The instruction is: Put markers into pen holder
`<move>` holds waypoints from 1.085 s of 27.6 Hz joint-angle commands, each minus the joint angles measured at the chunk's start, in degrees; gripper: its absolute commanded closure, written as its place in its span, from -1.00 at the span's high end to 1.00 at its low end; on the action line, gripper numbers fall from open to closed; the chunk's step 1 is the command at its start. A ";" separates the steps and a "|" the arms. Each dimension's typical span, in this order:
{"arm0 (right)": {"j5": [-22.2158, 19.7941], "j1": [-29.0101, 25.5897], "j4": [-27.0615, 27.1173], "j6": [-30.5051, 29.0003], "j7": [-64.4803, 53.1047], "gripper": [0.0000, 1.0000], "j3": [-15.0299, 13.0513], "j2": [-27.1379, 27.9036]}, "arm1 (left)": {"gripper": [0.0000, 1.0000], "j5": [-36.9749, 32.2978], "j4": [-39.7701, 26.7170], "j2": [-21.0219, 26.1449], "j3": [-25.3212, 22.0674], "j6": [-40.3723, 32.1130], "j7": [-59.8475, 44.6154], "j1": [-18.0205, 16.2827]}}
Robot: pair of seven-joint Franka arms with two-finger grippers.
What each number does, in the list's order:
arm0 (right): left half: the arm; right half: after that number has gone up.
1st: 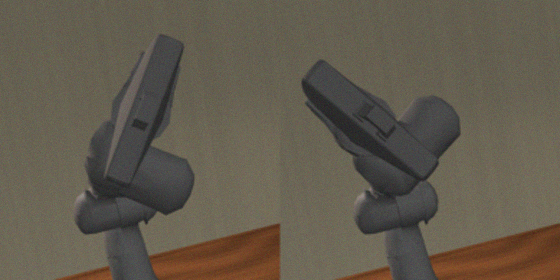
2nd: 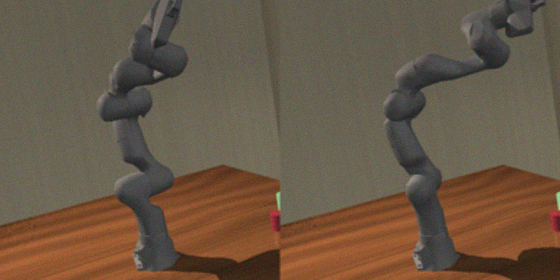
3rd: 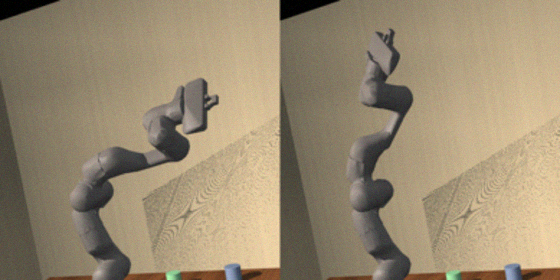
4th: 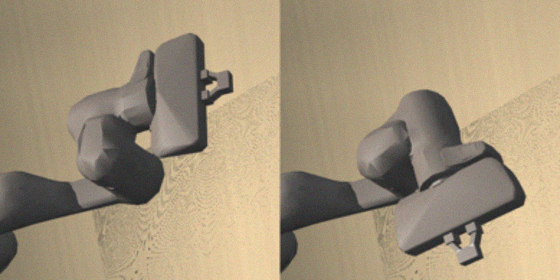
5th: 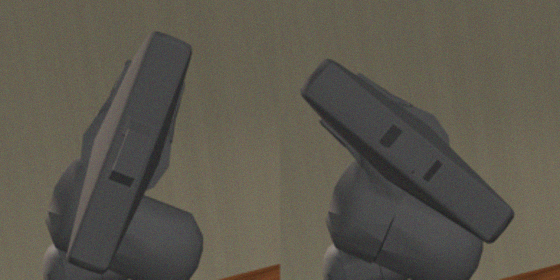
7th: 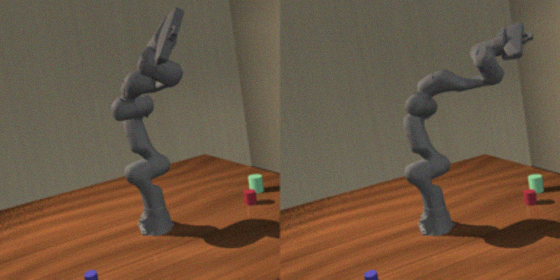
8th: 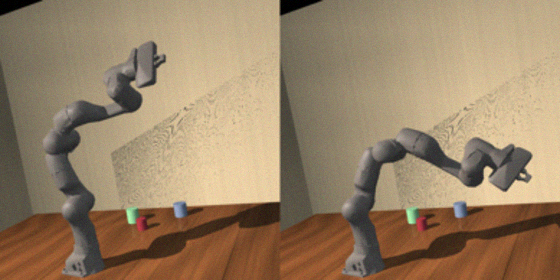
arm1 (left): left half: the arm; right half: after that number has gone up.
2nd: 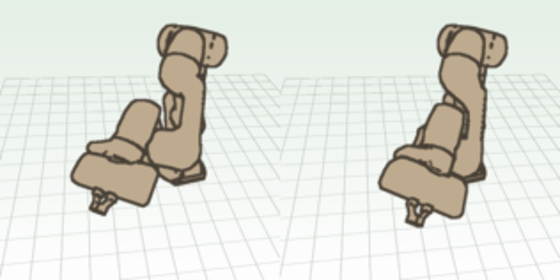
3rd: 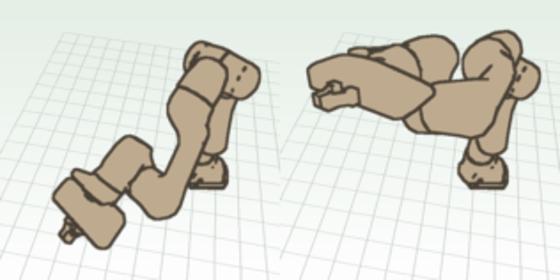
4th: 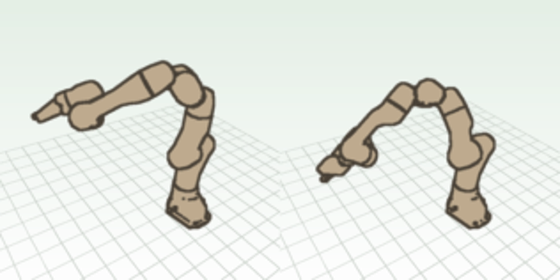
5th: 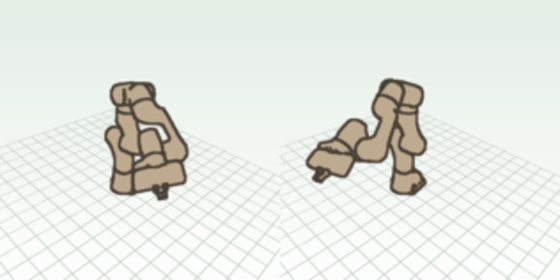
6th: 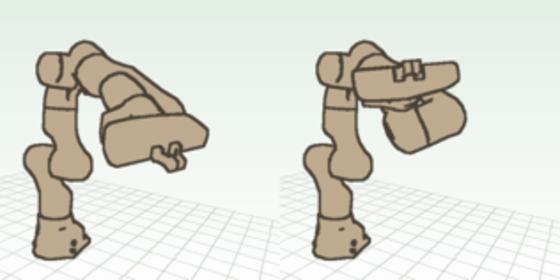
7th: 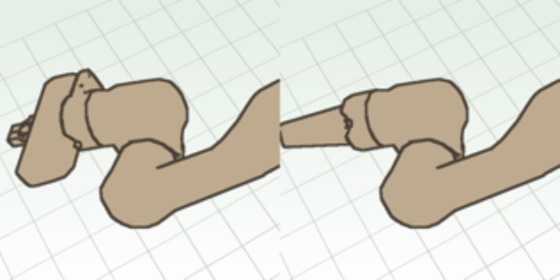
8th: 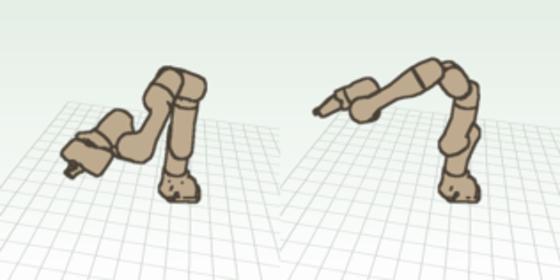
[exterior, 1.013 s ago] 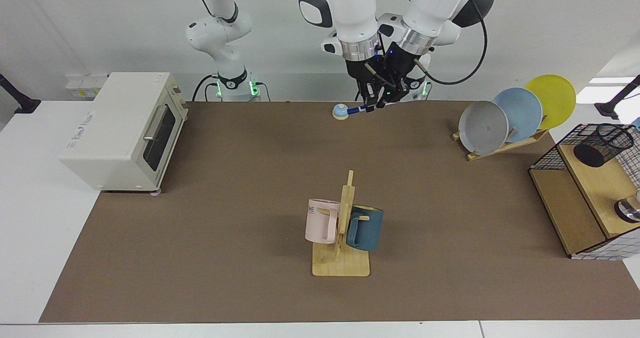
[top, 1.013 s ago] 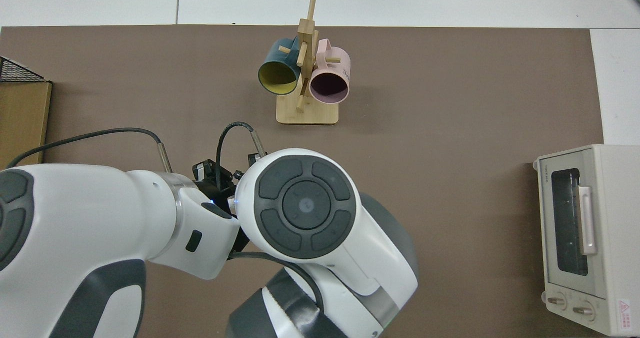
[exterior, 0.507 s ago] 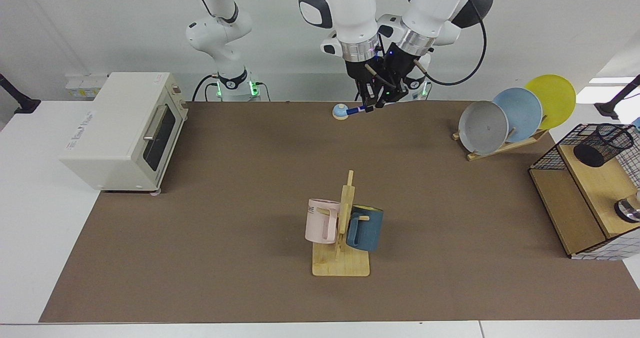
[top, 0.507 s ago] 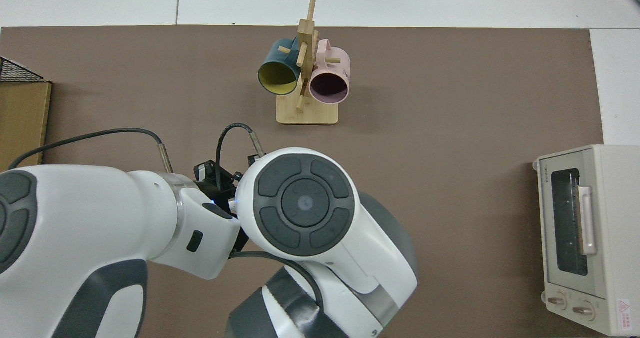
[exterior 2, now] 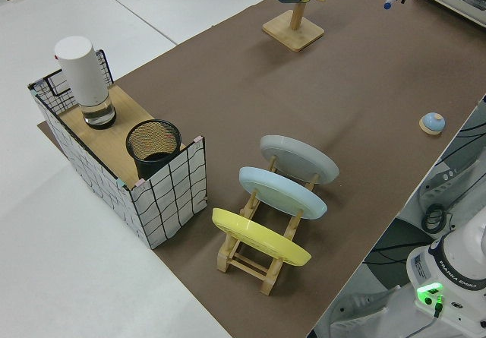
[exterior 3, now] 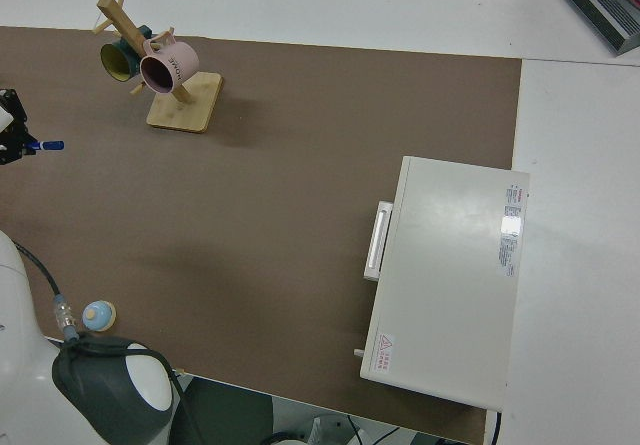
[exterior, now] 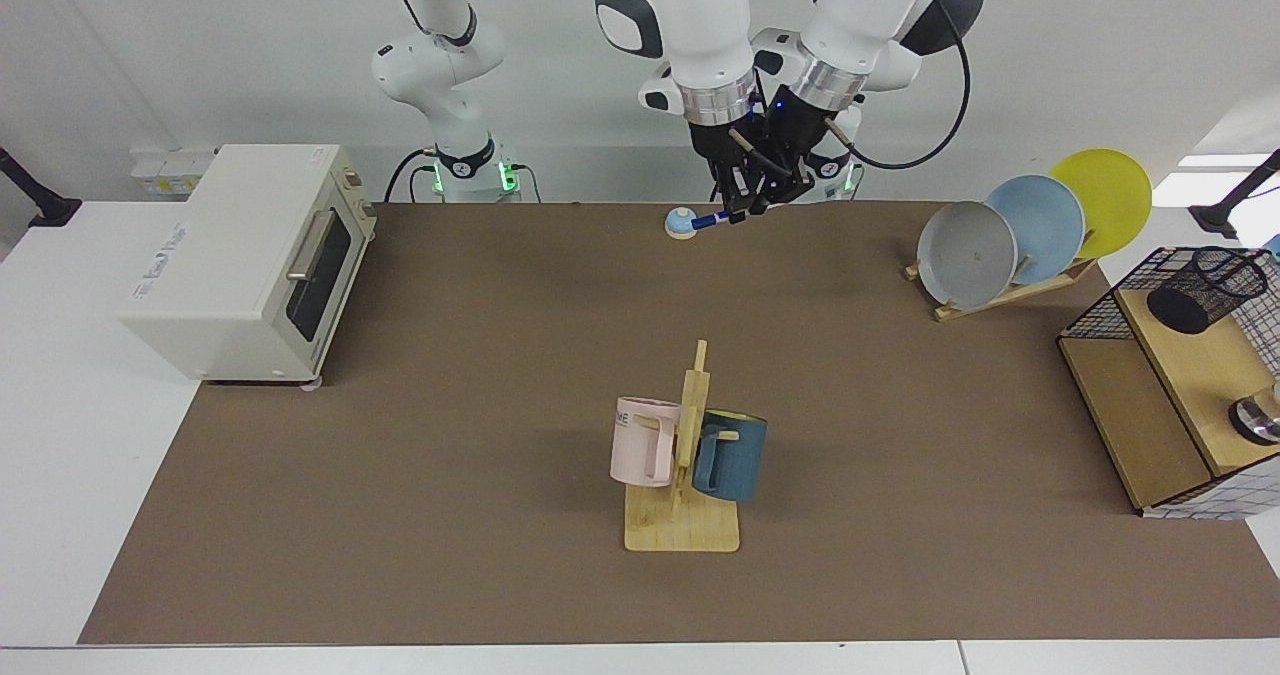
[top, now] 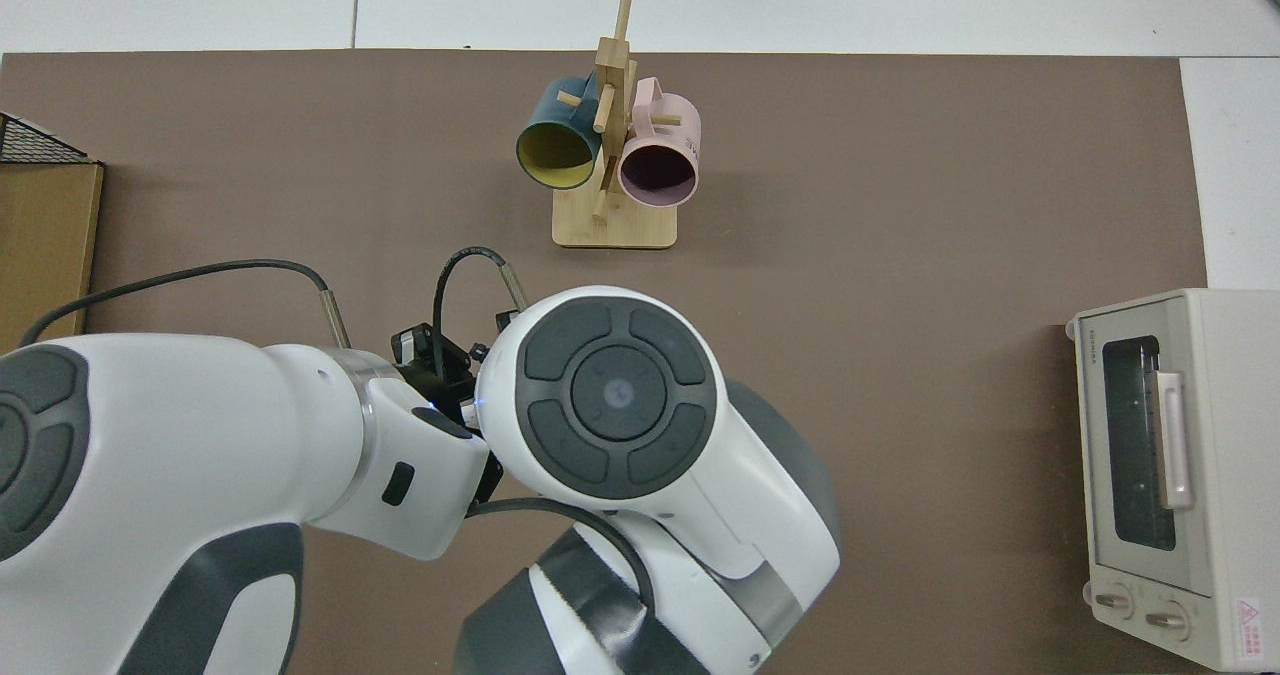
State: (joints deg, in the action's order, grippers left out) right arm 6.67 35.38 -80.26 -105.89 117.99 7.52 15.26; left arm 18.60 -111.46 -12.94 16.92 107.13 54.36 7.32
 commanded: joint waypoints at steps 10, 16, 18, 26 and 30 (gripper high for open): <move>1.59 0.04 0.80 2.70 -2.15 -1.00 0.39 -1.03 | -0.29 -1.29 -1.48 -0.68 0.21 1.24 -7.94 1.03; 1.68 0.04 0.63 2.70 -2.41 -1.00 0.39 -1.38 | -0.31 -1.29 -1.48 -0.51 0.21 1.32 -8.48 1.03; 1.68 0.04 0.63 2.70 -2.41 -1.00 0.39 -1.47 | -0.38 -1.29 -1.48 -0.51 0.30 1.32 -8.48 1.03; 1.68 0.04 0.63 2.70 -2.41 -1.00 0.39 -1.47 | -1.00 -1.37 -1.48 -0.42 0.21 1.24 -8.48 1.03; 1.77 -0.04 0.63 2.70 -2.41 -1.00 0.39 -1.55 | -1.00 -2.25 -1.30 -0.42 0.21 1.15 -8.57 1.03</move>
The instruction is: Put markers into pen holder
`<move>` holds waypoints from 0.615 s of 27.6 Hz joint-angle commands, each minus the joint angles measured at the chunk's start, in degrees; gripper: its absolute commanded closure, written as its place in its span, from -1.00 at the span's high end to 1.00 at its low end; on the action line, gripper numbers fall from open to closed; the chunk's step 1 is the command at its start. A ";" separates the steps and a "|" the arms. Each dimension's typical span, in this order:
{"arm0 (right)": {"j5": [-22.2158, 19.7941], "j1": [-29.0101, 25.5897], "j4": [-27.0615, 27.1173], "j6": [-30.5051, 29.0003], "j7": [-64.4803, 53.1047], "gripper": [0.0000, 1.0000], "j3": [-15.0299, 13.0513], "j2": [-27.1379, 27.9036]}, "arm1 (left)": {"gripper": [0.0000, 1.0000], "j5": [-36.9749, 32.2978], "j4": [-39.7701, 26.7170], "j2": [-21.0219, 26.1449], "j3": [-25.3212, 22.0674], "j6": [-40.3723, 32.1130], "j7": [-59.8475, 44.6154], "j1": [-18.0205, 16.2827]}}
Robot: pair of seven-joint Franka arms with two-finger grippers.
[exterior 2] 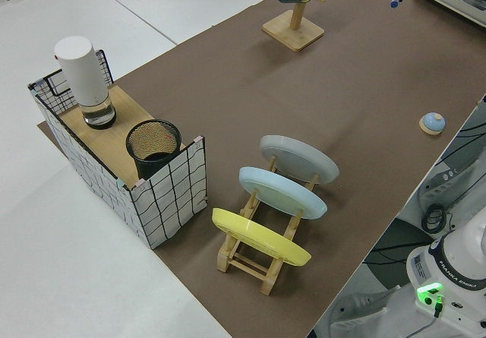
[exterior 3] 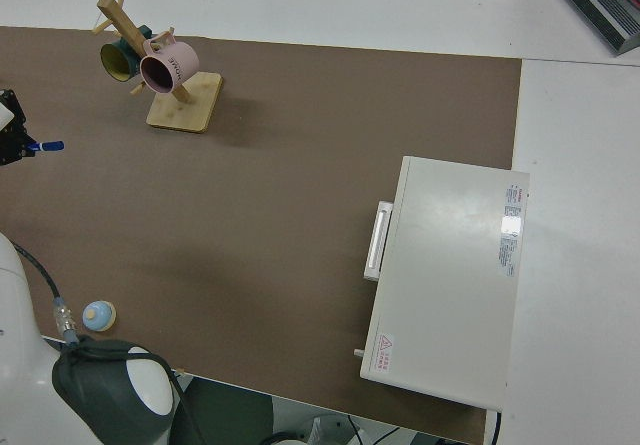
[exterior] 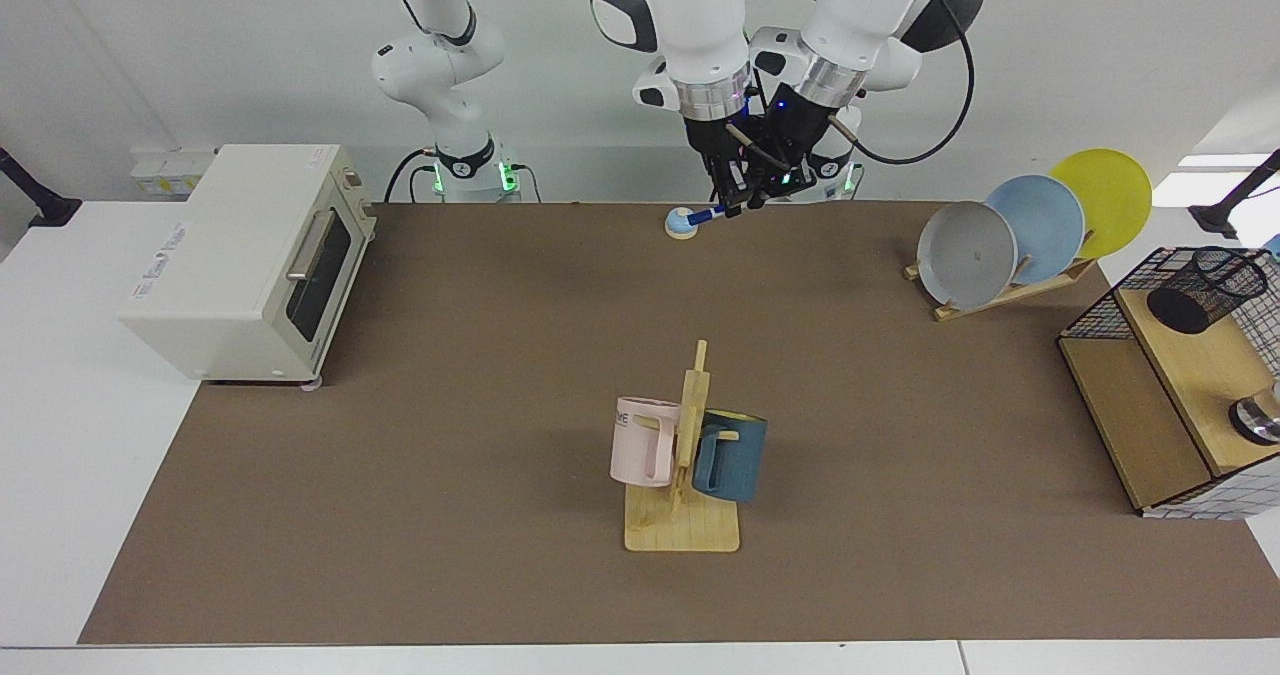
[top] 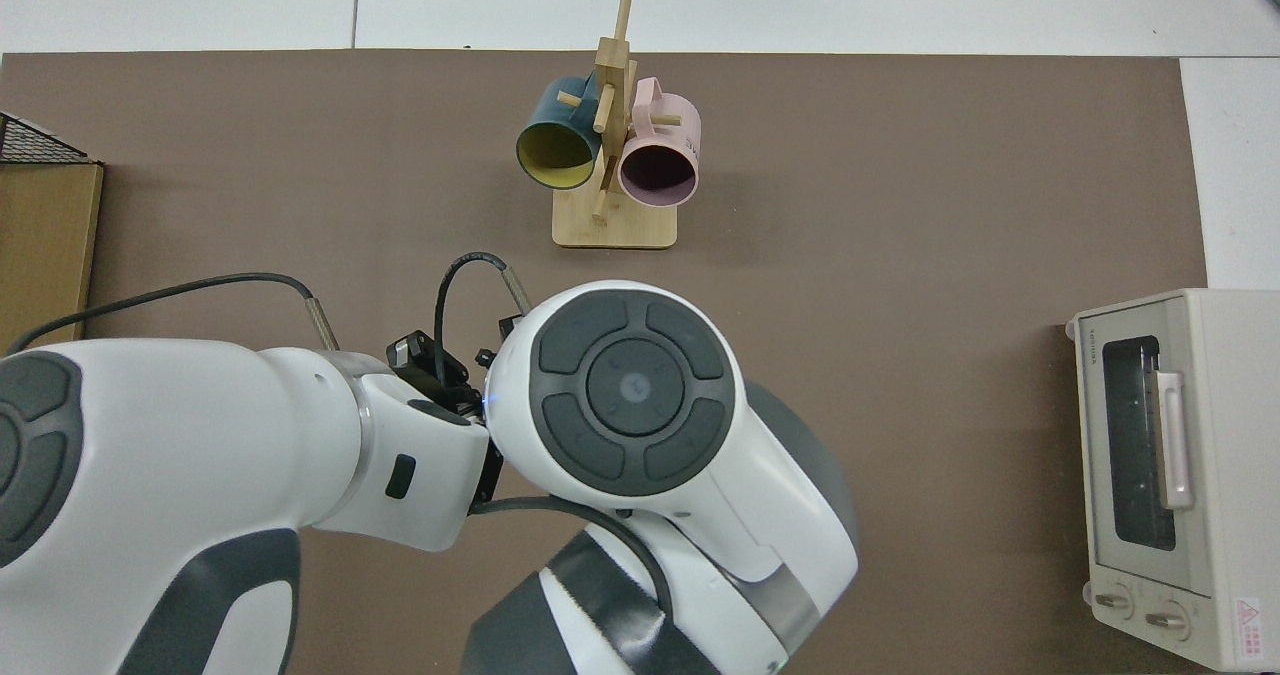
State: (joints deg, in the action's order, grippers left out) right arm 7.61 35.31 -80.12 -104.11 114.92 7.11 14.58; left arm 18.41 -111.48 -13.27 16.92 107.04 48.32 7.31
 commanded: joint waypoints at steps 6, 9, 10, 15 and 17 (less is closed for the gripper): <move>1.88 -0.51 0.41 0.93 0.57 -1.00 0.71 -1.22 | -1.00 -2.41 -1.28 -0.09 0.22 1.07 -2.53 1.04; 2.14 -0.68 0.41 0.93 0.57 -0.83 0.62 -1.31 | -1.00 -2.41 -1.19 -0.09 0.22 1.07 -2.44 1.04; 2.14 -0.77 0.32 0.93 0.57 -0.59 0.62 -1.31 | -1.00 -2.41 -1.19 -0.09 0.22 1.07 -2.44 1.04; 1.97 -2.18 -1.08 1.98 0.31 0.99 0.36 -2.98 | -1.00 -2.41 -1.10 -0.09 0.22 0.98 -2.44 0.95; 2.06 -3.40 -1.52 2.34 -1.61 0.99 0.36 -3.59 | -1.00 -2.41 -1.10 -0.09 0.22 0.98 -2.44 0.86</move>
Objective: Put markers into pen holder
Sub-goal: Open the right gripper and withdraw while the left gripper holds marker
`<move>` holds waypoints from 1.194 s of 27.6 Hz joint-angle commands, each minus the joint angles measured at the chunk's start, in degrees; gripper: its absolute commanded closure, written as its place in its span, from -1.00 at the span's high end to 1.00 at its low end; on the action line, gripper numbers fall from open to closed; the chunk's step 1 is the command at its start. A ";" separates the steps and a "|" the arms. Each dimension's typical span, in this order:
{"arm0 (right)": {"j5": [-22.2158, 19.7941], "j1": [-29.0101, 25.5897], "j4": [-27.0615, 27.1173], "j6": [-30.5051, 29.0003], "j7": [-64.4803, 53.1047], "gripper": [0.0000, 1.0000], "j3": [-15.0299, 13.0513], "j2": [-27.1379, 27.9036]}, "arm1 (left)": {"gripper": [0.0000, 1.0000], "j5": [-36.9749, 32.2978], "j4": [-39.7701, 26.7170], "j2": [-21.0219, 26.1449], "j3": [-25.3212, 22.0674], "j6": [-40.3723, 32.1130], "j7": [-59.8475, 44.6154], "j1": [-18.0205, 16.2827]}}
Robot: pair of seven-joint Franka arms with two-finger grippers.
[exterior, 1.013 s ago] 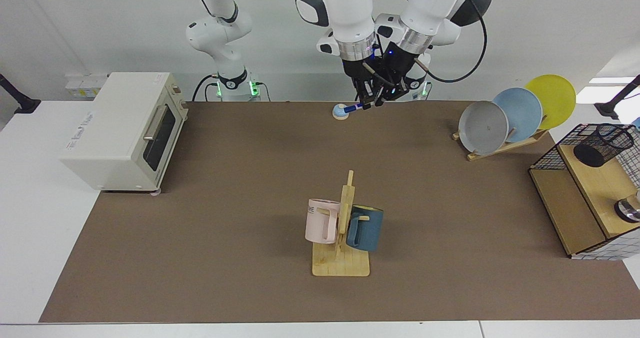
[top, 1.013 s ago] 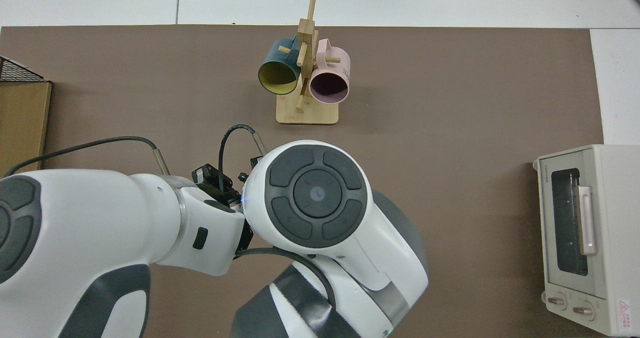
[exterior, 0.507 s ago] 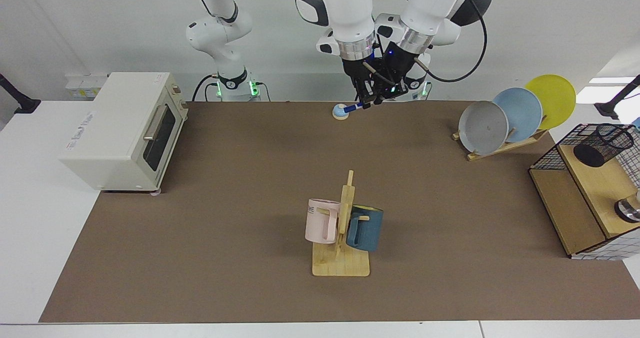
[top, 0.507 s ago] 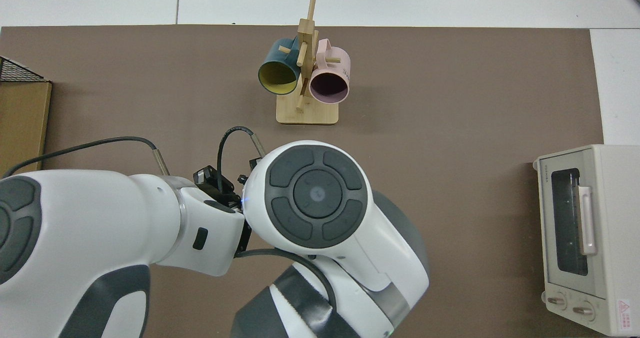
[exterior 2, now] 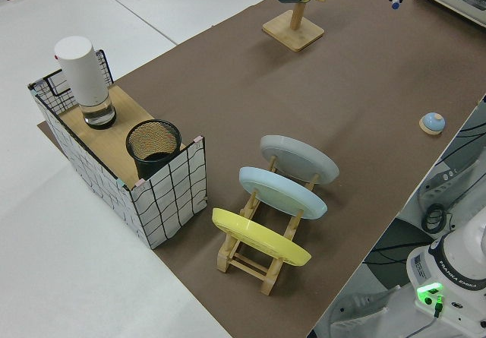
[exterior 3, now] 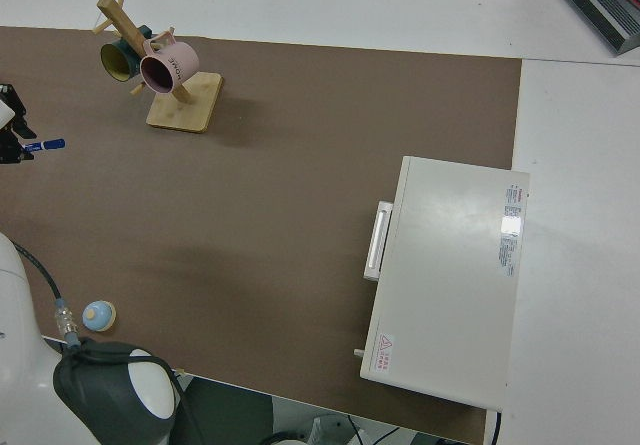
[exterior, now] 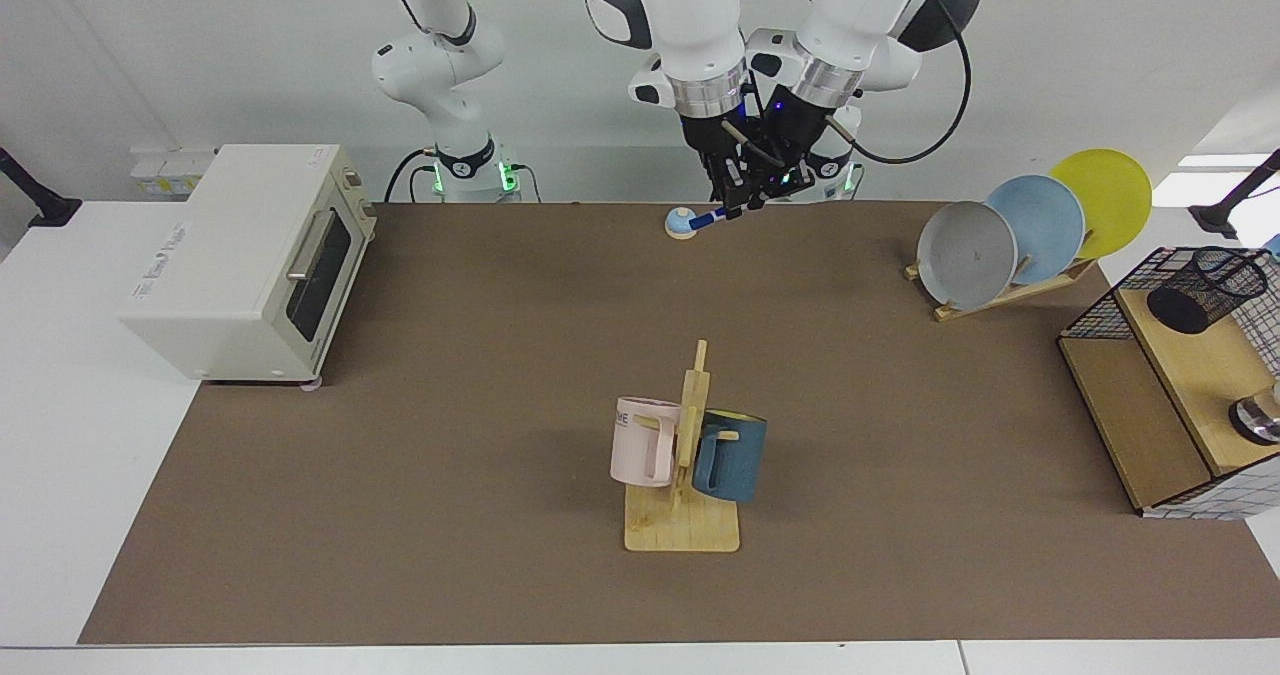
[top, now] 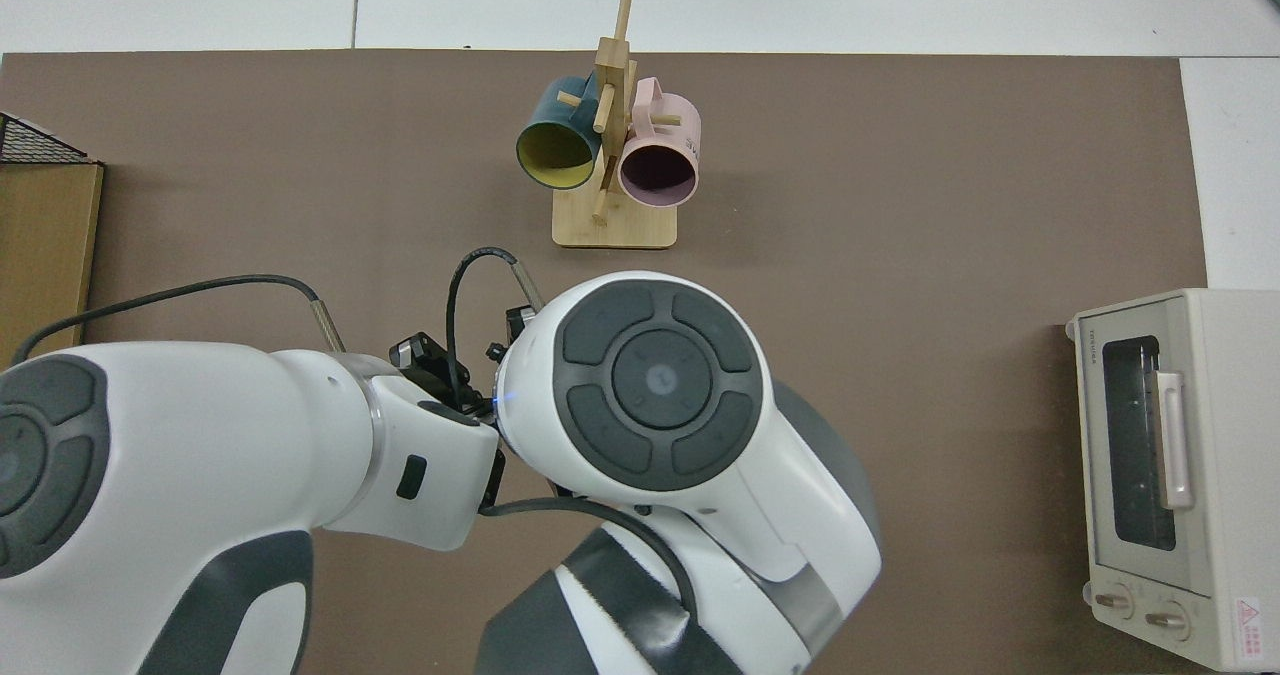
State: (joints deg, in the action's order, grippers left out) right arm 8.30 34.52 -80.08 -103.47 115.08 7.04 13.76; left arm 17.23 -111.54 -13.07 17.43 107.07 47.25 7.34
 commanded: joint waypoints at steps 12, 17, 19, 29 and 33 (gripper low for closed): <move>0.32 -10.69 -1.74 10.39 -29.53 1.00 0.34 -6.02 | -1.00 -3.34 -0.70 -0.55 -1.08 0.07 -1.54 0.04; -0.03 -15.52 -1.74 13.20 -45.87 1.00 0.26 -7.42 | -1.00 -7.73 -0.61 -0.90 -0.99 -0.63 -2.86 -0.04; -0.12 -17.28 -1.74 15.13 -54.39 1.00 0.17 -8.48 | -1.00 -8.18 -0.17 -0.90 -0.99 -1.68 -4.35 0.04; -5.30 -21.42 -1.74 19.18 -81.05 1.00 0.17 -10.77 | -1.00 -8.35 1.59 -0.99 -1.43 -5.20 -5.06 -2.06; -6.54 -21.25 -4.02 20.68 -87.12 1.00 0.17 -12.69 | -1.00 -8.35 2.12 -1.17 -1.78 -5.99 -5.06 -3.03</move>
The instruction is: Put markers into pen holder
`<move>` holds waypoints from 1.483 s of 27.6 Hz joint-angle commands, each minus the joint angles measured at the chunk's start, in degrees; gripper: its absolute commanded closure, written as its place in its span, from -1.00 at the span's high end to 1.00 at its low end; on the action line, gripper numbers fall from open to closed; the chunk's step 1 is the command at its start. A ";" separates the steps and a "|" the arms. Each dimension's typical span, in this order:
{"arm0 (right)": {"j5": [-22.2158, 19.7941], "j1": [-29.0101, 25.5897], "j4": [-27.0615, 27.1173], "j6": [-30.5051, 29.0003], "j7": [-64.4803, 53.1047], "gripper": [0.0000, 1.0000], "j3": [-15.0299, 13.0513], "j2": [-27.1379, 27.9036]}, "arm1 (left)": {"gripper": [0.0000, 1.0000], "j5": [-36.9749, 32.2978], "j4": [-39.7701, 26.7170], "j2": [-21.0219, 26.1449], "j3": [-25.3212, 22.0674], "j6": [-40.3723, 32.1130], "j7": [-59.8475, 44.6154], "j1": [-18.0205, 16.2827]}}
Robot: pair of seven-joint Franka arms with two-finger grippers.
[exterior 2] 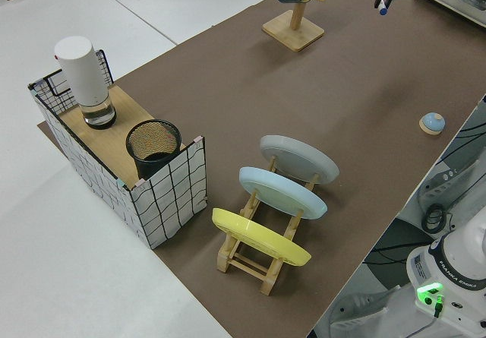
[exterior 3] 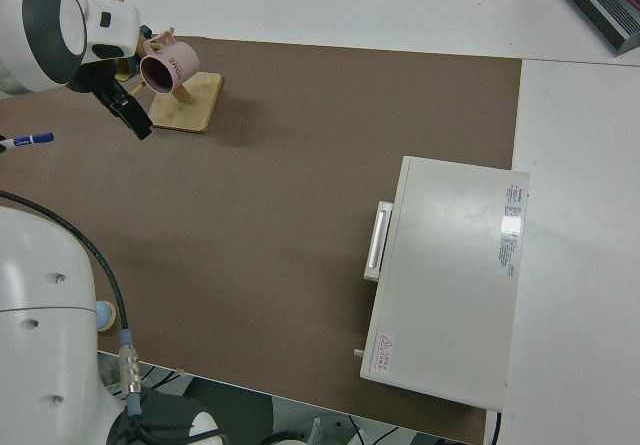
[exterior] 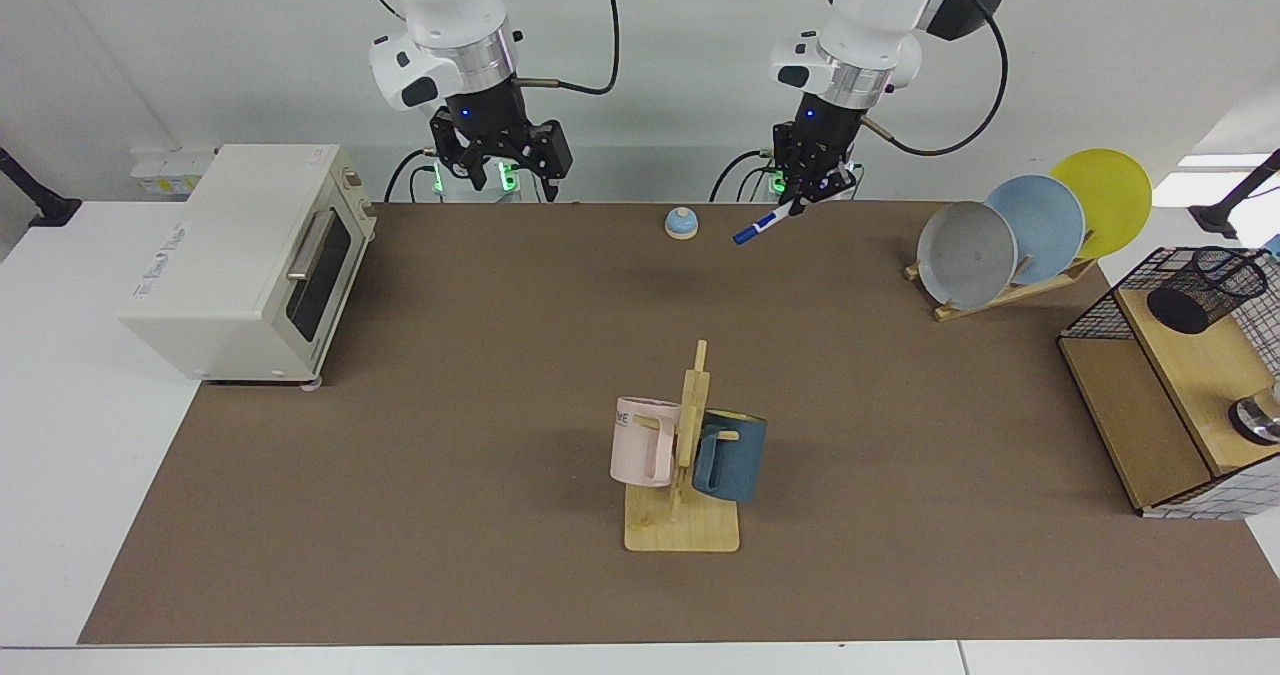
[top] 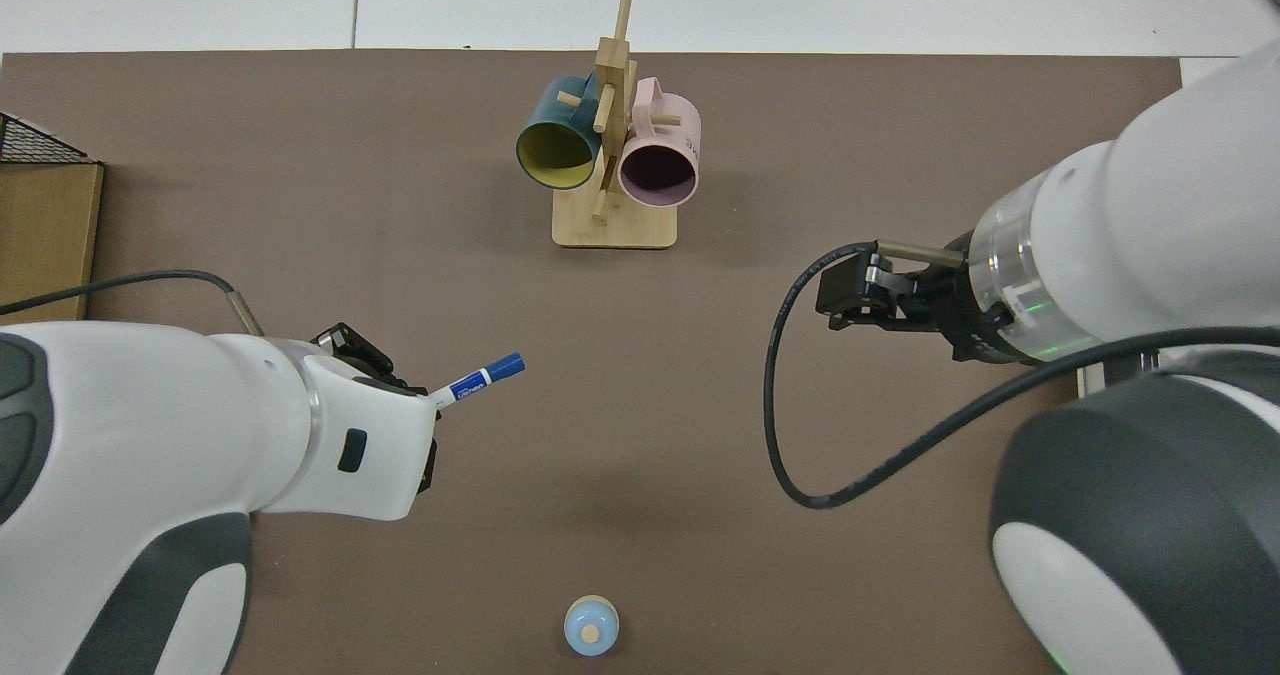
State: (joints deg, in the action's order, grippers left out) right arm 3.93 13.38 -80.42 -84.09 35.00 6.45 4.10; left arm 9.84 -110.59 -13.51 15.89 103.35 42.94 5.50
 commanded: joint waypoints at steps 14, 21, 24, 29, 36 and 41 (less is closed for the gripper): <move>-4.90 -4.76 -9.49 0.94 -24.79 1.00 0.67 -7.88 | -1.00 -9.30 3.89 -0.73 -1.48 -7.54 -0.76 -1.81; -4.72 -8.28 -9.23 0.94 -27.00 1.00 0.67 -7.88 | -1.00 -12.03 7.93 -0.02 -6.13 -10.88 -0.93 -1.99; -4.37 -8.98 -9.23 1.03 -26.82 1.00 0.67 -7.97 | -1.00 -14.92 9.16 0.15 -6.40 -11.50 -0.67 -1.99; -3.84 -9.07 -9.06 1.29 -26.38 1.00 0.67 -7.88 | -1.00 -20.72 10.39 0.24 -6.49 -12.55 -0.76 -2.08; -3.84 -9.51 -8.35 1.38 -25.86 1.00 0.67 -7.44 | -1.00 -28.37 16.71 4.10 -8.59 -16.85 2.75 -2.34; -4.11 -9.69 -7.30 1.38 -25.16 1.00 0.67 -6.92 | -1.00 -34.88 21.99 7.88 -11.84 -17.83 13.11 -2.34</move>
State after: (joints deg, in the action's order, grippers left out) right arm -0.33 4.98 -88.21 -82.81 9.60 6.44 -2.61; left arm -20.35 -96.17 -11.01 6.41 88.14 48.07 3.40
